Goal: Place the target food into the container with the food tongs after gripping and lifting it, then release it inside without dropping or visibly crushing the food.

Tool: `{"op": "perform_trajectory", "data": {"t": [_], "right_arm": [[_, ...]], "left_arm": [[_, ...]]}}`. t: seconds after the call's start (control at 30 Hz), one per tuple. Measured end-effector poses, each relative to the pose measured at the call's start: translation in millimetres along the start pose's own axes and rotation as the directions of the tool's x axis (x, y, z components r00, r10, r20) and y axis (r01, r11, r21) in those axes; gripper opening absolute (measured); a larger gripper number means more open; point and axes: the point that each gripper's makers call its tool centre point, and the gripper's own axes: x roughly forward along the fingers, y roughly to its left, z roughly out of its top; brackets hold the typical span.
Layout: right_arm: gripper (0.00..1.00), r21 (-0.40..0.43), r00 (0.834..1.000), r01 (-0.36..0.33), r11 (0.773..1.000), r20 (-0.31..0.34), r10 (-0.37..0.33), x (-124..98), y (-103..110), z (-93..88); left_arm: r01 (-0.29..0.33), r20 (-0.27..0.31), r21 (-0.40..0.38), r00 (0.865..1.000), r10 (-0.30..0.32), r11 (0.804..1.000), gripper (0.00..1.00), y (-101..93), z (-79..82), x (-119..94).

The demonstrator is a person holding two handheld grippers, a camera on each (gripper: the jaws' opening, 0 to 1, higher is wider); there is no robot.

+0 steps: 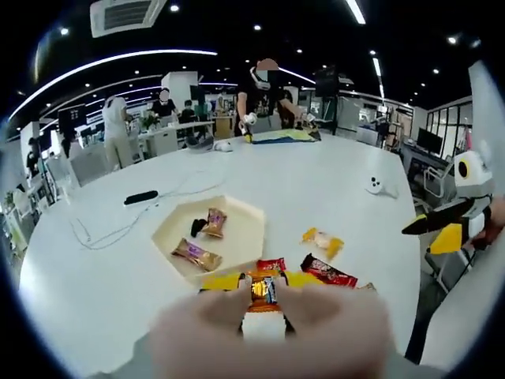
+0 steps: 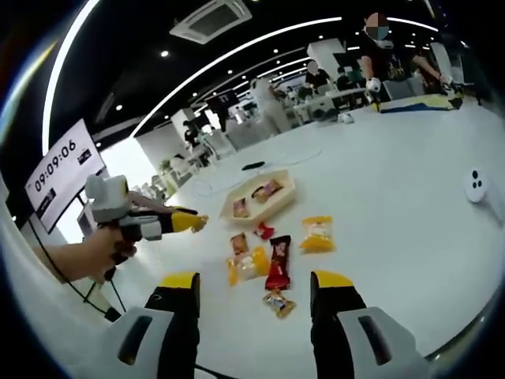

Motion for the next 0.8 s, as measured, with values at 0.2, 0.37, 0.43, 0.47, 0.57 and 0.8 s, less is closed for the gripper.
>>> {"op": "perform_trajectory", "data": {"t": [0.2,0.37,0.43,0.47,0.57,0.8], "right_arm": [[0.57,0.009,1.0,0.017,1.0,0.015,-0.017,-5.1,-5.9,1.6],[0.57,0.021,0.999,0.037,0.999,0.03,-0.038,-10.7,-12.2,3.3],[0.57,0.026,0.998,0.044,0.999,0.036,-0.045,-11.7,-14.4,4.3],[0.57,0.027,0.998,0.044,0.999,0.038,-0.045,-11.8,-14.6,4.5],[0.57,0.026,0.998,0.044,0.999,0.041,-0.046,-12.2,-14.6,4.7],[0.56,0.025,0.997,0.053,0.998,0.047,-0.054,-16.3,-15.8,3.4]], "left_arm": [[0.007,0.015,-0.003,1.0,-0.007,1.0,0.16,1.2,15.7,1.1],[-0.002,0.036,0.007,0.999,0.001,1.0,0.16,7.1,29.3,5.3],[-0.017,0.054,0.007,0.998,0.017,1.0,0.16,12.5,40.0,7.3],[-0.017,0.054,0.002,0.998,0.017,1.0,0.16,13.9,43.3,8.6],[-0.017,0.059,-0.019,0.998,0.018,1.0,0.16,17.5,53.6,12.7],[-0.008,0.088,-0.013,0.996,0.009,1.0,0.16,18.7,76.4,21.1]]}}
